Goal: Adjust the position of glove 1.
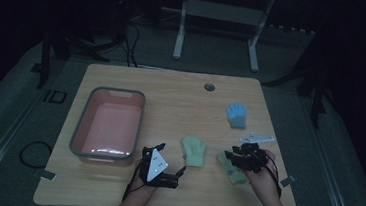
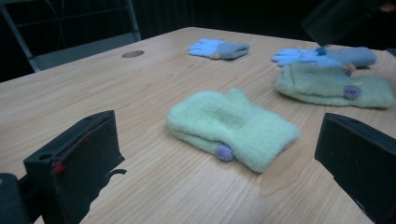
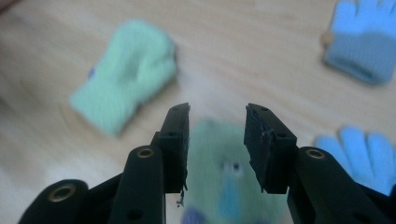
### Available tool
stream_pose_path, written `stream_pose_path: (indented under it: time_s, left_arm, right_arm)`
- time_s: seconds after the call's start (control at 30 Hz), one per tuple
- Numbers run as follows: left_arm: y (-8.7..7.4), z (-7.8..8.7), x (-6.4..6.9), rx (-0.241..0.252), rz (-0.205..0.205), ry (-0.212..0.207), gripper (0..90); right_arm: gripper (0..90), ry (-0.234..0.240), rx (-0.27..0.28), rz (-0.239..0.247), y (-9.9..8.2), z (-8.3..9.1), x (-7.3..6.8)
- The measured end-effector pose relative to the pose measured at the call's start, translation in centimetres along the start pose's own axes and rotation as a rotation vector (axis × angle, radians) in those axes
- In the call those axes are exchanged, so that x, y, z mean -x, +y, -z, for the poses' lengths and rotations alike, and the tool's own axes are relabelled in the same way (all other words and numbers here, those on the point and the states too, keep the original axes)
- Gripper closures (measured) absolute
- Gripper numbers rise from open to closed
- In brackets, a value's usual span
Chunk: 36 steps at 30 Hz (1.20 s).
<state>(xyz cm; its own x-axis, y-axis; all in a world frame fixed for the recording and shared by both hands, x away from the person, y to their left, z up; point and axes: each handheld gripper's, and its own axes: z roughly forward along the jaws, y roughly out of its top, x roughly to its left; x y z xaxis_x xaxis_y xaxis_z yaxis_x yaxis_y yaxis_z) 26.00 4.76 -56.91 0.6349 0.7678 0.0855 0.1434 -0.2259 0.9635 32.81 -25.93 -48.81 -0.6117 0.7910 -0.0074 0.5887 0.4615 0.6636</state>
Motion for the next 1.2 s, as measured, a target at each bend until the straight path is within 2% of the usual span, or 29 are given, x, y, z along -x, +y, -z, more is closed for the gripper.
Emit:
stream_pose_path:
  time_s: [0.07,0.13,0.23,0.3,0.37,0.43,0.53,0.6,0.63,0.67,0.7,0.73,1.0,1.03,1.07,1.2]
  left_arm:
    - [0.0,0.0,0.0,0.001,-0.002,0.0,0.4]
    - [0.0,0.0,0.1,0.0,-0.009,0.003,0.4]
    - [0.0,0.0,0.1,-0.002,-0.009,0.006,0.4]
    - [0.0,0.0,0.1,0.0,-0.003,0.006,0.4]
    - [0.0,0.0,0.1,0.001,-0.002,0.006,0.4]
    - [0.0,0.0,0.1,0.0,-0.006,0.007,0.4]
    - [0.0,0.0,0.1,0.0,-0.009,0.008,0.4]
    - [0.0,0.0,0.1,0.001,-0.007,0.008,0.4]
    - [0.0,0.0,0.1,0.002,-0.006,0.009,0.4]
    - [0.0,0.0,0.1,0.002,-0.006,0.009,0.4]
    - [0.0,0.0,0.1,0.003,-0.004,0.01,0.4]
    - [0.0,0.0,0.1,0.004,-0.004,0.01,0.4]
    - [0.0,0.0,0.1,0.004,-0.005,0.01,0.4]
    - [0.0,0.0,0.1,0.004,-0.005,0.01,0.4]
    - [0.0,0.0,0.1,0.003,-0.006,0.008,0.4]
    - [0.0,0.0,0.1,0.004,-0.006,0.007,0.4]
  right_arm:
    - [59.6,0.005,-0.003,0.0,-0.5,0.0,0.2]
    - [59.0,0.005,-0.028,0.007,-2.1,-0.2,0.7]
    - [60.3,0.021,-0.042,-0.015,-3.6,-0.7,1.3]
    - [59.1,0.022,-0.069,-0.006,-4.4,-1.3,1.3]
    - [58.2,0.022,-0.071,0.007,-5.0,-1.7,1.3]
    - [61.4,0.023,-0.065,0.005,-5.3,-1.8,1.2]
    - [75.6,0.007,-0.057,0.009,-5.4,-2.1,0.8]
    - [84.0,-0.001,-0.054,-0.004,-5.3,-2.1,0.6]
    - [85.2,-0.006,-0.053,-0.022,-5.2,-2.1,0.5]
    - [85.2,-0.006,-0.053,-0.022,-5.2,-2.1,0.5]
    - [86.7,-0.023,-0.033,-0.056,-4.7,-1.6,0.3]
    - [86.8,-0.029,-0.026,-0.064,-4.4,-1.4,0.3]
    - [87.2,-0.154,0.066,-0.131,-0.5,1.8,-0.1]
    - [87.2,-0.154,0.066,-0.131,-0.5,1.8,-0.1]
    - [87.2,-0.186,0.064,-0.115,0.2,1.8,-0.4]
    - [87.2,-0.209,0.054,-0.12,0.8,0.5,-0.5]
